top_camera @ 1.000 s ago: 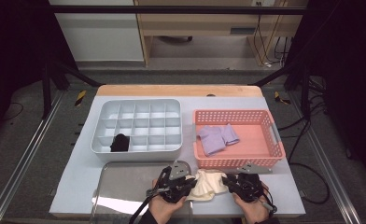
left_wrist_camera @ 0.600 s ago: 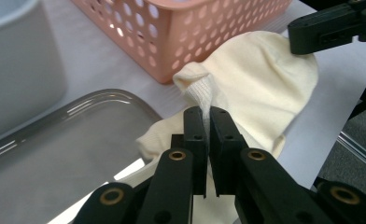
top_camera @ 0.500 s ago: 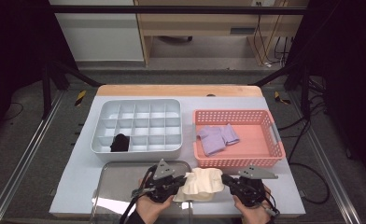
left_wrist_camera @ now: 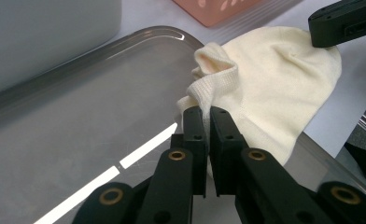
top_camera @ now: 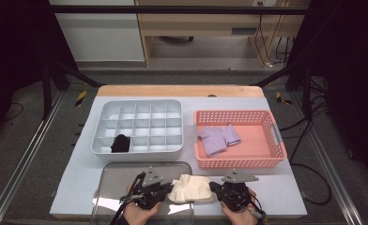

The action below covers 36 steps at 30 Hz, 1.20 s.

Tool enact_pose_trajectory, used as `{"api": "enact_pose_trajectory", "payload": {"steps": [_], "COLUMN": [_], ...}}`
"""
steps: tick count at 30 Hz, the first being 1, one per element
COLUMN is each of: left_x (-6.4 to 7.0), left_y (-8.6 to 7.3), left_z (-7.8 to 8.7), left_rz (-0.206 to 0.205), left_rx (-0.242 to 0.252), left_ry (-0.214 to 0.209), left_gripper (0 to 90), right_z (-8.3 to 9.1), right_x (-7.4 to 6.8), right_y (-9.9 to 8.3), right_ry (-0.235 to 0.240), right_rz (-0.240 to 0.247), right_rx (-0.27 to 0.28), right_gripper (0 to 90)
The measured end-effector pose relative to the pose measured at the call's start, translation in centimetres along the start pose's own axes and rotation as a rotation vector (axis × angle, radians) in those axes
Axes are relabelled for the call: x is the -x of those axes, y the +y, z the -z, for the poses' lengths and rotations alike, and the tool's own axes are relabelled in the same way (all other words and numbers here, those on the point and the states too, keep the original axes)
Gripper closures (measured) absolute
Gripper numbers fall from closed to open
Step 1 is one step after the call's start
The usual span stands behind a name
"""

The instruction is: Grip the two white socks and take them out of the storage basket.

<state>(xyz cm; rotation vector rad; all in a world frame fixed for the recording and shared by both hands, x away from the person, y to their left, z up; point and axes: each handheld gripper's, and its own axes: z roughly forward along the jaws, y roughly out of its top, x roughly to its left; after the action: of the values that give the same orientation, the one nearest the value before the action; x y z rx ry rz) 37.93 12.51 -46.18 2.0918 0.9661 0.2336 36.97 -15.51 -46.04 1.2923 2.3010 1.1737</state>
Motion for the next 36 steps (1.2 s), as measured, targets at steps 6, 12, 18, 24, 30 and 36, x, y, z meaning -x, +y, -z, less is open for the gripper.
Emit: {"api": "enact_pose_trajectory", "payload": {"steps": [6, 12, 18, 24, 30, 36], "left_x": [0.3, 0.6, 0.7, 0.3, 0.4, 0.6], "left_y": [0.0, -0.2, -0.4, -0.7, -1.2, -1.3], "left_z": [0.0, -0.5, -0.6, -0.4, -1.1, -1.3], "left_rz": [0.003, -0.011, -0.027, -0.020, -0.011, -0.001], "left_rx": [0.019, 0.005, 0.026, 0.046, 0.018, 0.011], "left_ry": [-0.021, -0.014, 0.018, 0.032, 0.023, 0.012], "left_gripper": [85.4, 85.2, 81.2, 61.5, 64.4, 74.6], "right_z": [0.1, 0.2, -0.3, 0.2, -1.0, -1.3], "right_x": [0.0, 0.1, 0.2, 0.3, 0.8, 1.0], "right_y": [-0.1, -0.3, -0.5, -0.7, -1.3, -1.7], "right_ry": [-0.016, -0.036, -0.045, -0.039, -0.039, 0.009], "right_rz": [0.002, 0.004, 0.004, -0.007, -0.024, -0.083], "right_rx": [0.005, -0.017, -0.052, 0.005, -0.031, -0.037], "right_gripper": [88.2, 88.2, 86.7, 74.5, 72.0, 78.2]}}
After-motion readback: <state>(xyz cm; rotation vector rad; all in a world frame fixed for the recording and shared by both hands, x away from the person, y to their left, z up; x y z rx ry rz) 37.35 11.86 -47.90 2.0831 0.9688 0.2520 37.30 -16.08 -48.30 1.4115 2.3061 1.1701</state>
